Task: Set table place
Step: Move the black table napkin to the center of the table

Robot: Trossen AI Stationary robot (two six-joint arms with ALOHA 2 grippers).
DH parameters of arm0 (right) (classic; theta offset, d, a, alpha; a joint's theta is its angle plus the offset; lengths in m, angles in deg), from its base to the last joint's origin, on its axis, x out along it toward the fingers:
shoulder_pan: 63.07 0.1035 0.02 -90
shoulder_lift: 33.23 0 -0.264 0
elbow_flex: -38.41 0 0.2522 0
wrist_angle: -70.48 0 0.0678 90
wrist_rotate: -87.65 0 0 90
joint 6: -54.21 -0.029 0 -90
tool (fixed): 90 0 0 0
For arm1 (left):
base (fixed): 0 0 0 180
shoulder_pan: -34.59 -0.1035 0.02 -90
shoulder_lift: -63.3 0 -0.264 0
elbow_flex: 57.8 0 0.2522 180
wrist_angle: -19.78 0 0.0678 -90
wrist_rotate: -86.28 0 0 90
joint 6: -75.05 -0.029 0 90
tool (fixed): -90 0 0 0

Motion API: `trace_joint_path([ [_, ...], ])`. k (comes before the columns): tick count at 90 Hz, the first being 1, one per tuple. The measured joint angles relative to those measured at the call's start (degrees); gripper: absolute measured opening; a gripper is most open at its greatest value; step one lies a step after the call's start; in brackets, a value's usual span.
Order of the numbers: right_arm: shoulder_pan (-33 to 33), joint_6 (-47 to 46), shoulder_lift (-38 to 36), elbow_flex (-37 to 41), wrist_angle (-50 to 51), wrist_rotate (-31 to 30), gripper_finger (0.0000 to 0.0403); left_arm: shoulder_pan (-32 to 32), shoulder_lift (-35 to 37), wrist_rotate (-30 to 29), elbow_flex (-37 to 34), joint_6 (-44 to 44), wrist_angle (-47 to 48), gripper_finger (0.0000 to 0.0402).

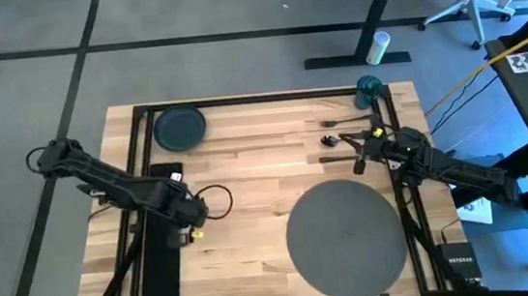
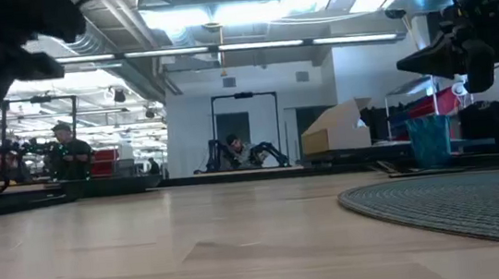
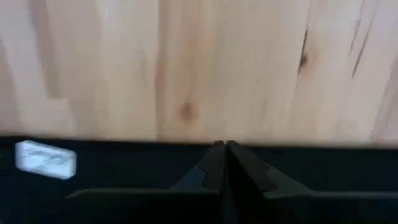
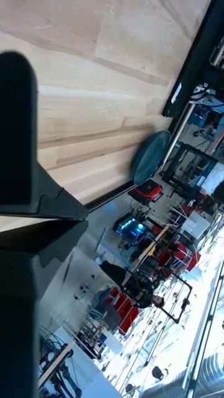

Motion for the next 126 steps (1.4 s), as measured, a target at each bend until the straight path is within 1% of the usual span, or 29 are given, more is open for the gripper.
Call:
trace_joint_path([
  [10, 0.01, -0.01, 0.00, 0.00, 0.00, 0.00, 0.0001, 0.27, 0.02, 1.54, -0.03, 3.06, 1.33, 0.0000],
  [19, 0.00, 0.01, 0.02, 0.00, 0.01, 0.00, 0.0001, 2.19, -0.30, 2.30, -0.02, 5.42, 8.12, 0.0000],
  [24, -0.01, -0.01, 0.01, 0.01, 0.00, 0.00, 0.0001, 4.06, -1.23, 2.78, -0.11, 9.03, 12.84, 0.0000],
  [28, 0.01, -0.01, 0.01, 0.01, 0.00, 0.00, 0.0001, 6.04, -2.02, 3.97, -0.68, 11.55, 14.43, 0.0000],
  [38, 0.00, -0.01, 0.01, 0.00, 0.00, 0.00, 0.0001, 11.62, -3.64, 8.32, -2.89, 14.30, 11.87, 0.0000],
  [45, -0.01, 0.00, 0.02, 0.00, 0.00, 0.00, 0.0001, 14.22, -4.72, 8.69, -4.53, 17.21, 8.49, 0.0000],
  [52, 0.01, -0.01, 0.00, 0.00, 0.00, 0.00, 0.0001, 15.25, -5.73, 8.52, -5.47, 20.39, 7.25, 0.0000],
  [61, 0.01, 0.00, 0.00, 0.00, 0.00, 0.00, 0.0001, 15.22, -6.76, 8.42, -6.83, 23.16, 6.07, 0.0000],
  [69, -0.01, -0.01, 0.02, 0.02, 0.00, 0.00, 0.0001, 14.34, -7.63, 8.42, -8.44, 23.07, 3.71, 0.0000],
  [77, 0.01, 0.00, 0.01, 0.00, 0.00, 0.00, 0.0001, 12.66, -8.38, 8.29, -9.70, 22.23, 3.31, 0.0000],
  [88, 0.01, 0.00, 0.00, 0.00, 0.00, 0.00, 0.0001, 10.00, -8.87, 5.31, -11.32, 22.32, 2.03, 0.0000],
  [109, -0.01, 0.01, 0.02, 0.02, 0.00, 0.00, 0.0001, 6.43, -8.86, 4.64, -14.19, 21.41, -9.09, 0.0000],
  [126, 0.00, 0.00, 0.00, 0.00, 0.00, 0.00, 0.0001, 6.25, -11.05, 4.74, -14.41, 21.69, -11.05, 0.0000],
])
